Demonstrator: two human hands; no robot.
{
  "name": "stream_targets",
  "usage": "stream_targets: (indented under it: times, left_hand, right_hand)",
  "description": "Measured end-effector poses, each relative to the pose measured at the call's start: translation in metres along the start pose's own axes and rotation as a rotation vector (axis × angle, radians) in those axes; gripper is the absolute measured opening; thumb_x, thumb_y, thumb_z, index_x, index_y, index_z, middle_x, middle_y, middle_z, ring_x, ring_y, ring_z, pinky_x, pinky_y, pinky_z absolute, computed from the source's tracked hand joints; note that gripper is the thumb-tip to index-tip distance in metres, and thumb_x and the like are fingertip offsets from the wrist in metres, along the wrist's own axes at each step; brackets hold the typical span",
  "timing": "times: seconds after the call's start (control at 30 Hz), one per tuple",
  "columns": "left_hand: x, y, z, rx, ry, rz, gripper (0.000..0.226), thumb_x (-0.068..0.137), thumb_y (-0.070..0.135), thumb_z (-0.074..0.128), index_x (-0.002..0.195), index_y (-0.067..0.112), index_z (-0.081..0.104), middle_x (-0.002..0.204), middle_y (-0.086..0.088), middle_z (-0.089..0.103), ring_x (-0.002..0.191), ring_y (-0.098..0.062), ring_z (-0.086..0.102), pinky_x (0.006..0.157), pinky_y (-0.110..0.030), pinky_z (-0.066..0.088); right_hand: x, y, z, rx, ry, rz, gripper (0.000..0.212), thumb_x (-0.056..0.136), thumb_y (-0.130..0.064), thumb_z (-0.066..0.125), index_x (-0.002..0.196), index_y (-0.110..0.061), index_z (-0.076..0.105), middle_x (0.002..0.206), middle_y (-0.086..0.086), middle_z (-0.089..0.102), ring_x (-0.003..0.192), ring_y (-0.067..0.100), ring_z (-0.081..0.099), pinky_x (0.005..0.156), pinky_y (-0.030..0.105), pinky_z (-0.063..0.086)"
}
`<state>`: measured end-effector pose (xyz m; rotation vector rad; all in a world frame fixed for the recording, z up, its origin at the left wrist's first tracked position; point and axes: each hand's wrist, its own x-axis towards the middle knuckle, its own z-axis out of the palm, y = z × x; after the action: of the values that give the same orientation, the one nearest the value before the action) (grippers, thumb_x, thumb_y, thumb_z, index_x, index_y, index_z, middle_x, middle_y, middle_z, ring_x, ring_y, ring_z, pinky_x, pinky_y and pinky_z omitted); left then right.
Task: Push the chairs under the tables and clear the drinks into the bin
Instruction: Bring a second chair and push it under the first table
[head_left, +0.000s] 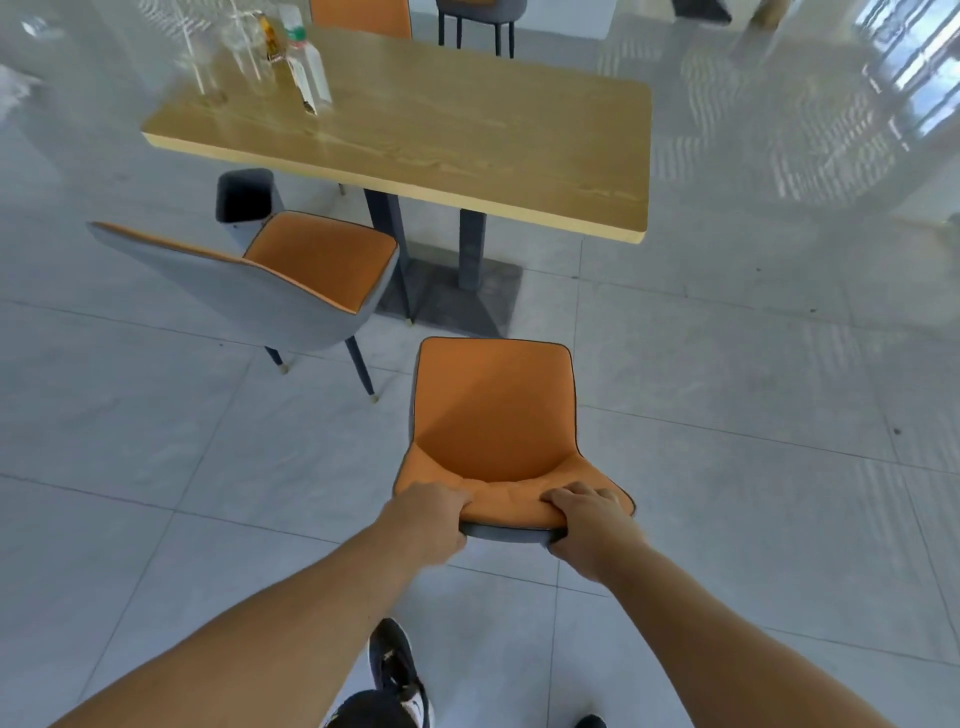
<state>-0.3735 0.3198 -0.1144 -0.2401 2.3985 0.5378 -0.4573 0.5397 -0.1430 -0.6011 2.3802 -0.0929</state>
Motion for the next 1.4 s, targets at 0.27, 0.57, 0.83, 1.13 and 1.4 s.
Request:
stream_targets:
  times: [0.27, 0.57, 0.83, 1.13, 1.4]
  left_hand:
    - [0.049, -0.095, -0.062, 0.006, 0.051, -0.003, 0.047, 0.091, 0.033, 0.066, 0.136, 0.040, 0.054, 0.128, 0.004, 0.061, 0.109, -0.022, 0.055, 0.089, -0.035, 0.050]
    - [0.130, -0.126, -0.135, 0.005, 0.136, -0.018, 0.059, 0.087, 0.027, 0.069, 0.141, 0.042, 0.051, 0.138, 0.004, 0.057, 0.119, -0.026, 0.053, 0.099, -0.042, 0.050]
    - [0.201, -0.145, -0.200, -0.045, 0.223, 0.021, 0.058, 0.086, 0.014, 0.067, 0.139, 0.035, 0.057, 0.139, 0.002, 0.056, 0.125, -0.025, 0.049, 0.104, -0.040, 0.046]
    - [0.221, -0.142, -0.211, -0.007, 0.135, 0.108, 0.055, 0.084, 0.017, 0.067, 0.135, 0.033, 0.055, 0.129, 0.002, 0.057, 0.116, -0.025, 0.055, 0.093, -0.046, 0.053]
    - [0.200, -0.217, -0.254, 0.305, 0.212, 0.022, 0.037, 0.083, 0.028, 0.066, 0.119, 0.032, 0.058, 0.114, 0.003, 0.061, 0.105, -0.020, 0.056, 0.086, -0.039, 0.050]
  right_hand:
    - [0.072, -0.080, -0.036, 0.020, 0.019, 0.010, 0.055, 0.091, -0.047, 0.064, 0.143, -0.035, 0.049, 0.134, -0.004, 0.052, 0.125, 0.029, 0.045, 0.092, 0.043, 0.052]
    - [0.166, -0.091, -0.093, 0.017, 0.066, -0.018, 0.048, 0.089, -0.049, 0.064, 0.132, -0.030, 0.054, 0.122, -0.003, 0.056, 0.116, 0.027, 0.050, 0.082, 0.044, 0.054]
    - [0.242, -0.099, -0.149, 0.002, 0.102, -0.025, 0.045, 0.092, -0.049, 0.064, 0.131, -0.027, 0.053, 0.121, -0.001, 0.058, 0.112, 0.027, 0.053, 0.081, 0.043, 0.057]
    - [0.247, -0.100, -0.160, -0.035, 0.057, 0.115, 0.045, 0.093, -0.040, 0.064, 0.134, -0.027, 0.050, 0.120, -0.001, 0.054, 0.112, 0.026, 0.049, 0.079, 0.040, 0.052]
    - [0.247, -0.177, -0.156, -0.260, 0.116, 0.141, 0.044, 0.095, -0.041, 0.057, 0.135, -0.027, 0.048, 0.133, 0.004, 0.054, 0.130, 0.037, 0.040, 0.113, 0.073, 0.018]
